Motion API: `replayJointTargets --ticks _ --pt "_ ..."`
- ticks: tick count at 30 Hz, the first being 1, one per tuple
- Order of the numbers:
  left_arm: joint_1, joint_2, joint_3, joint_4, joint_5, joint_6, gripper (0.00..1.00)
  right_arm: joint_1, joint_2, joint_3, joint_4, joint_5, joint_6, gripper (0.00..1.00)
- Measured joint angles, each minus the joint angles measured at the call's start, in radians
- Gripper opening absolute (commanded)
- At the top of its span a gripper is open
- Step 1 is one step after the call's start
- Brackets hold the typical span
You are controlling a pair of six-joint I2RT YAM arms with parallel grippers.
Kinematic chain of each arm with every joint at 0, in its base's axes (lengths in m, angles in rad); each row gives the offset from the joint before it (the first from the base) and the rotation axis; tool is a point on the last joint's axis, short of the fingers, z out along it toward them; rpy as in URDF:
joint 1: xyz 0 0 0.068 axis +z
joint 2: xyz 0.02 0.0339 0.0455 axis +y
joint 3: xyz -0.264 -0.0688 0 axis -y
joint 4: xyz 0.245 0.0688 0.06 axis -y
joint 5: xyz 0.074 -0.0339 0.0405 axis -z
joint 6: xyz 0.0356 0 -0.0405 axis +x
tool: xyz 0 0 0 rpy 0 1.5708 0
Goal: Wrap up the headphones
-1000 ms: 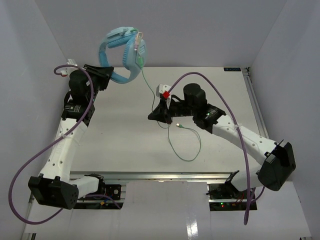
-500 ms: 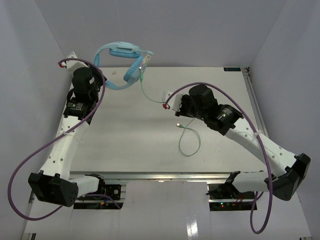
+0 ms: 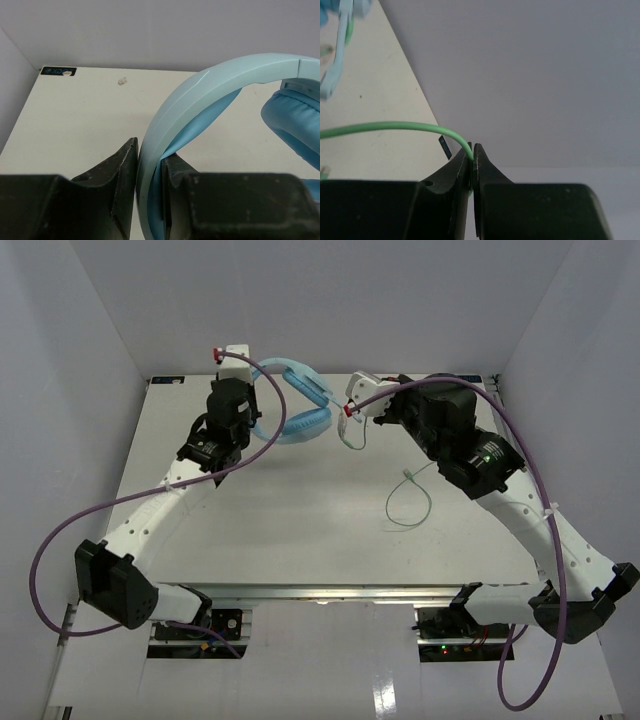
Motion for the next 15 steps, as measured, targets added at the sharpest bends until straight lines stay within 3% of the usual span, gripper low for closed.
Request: replayJointTargets --ticks 6,15 --pt "-0.11 0.078 -0.01 0.04 -0.007 0.104 0.0 0.03 0.052 0.128 -0.015 -0.058 0.003 0.08" --pt "-0.128 0.075 -0.095 0.115 0.131 0.077 0.0 0.03 0.08 0.161 -0.012 -0.128 0.03 0.08"
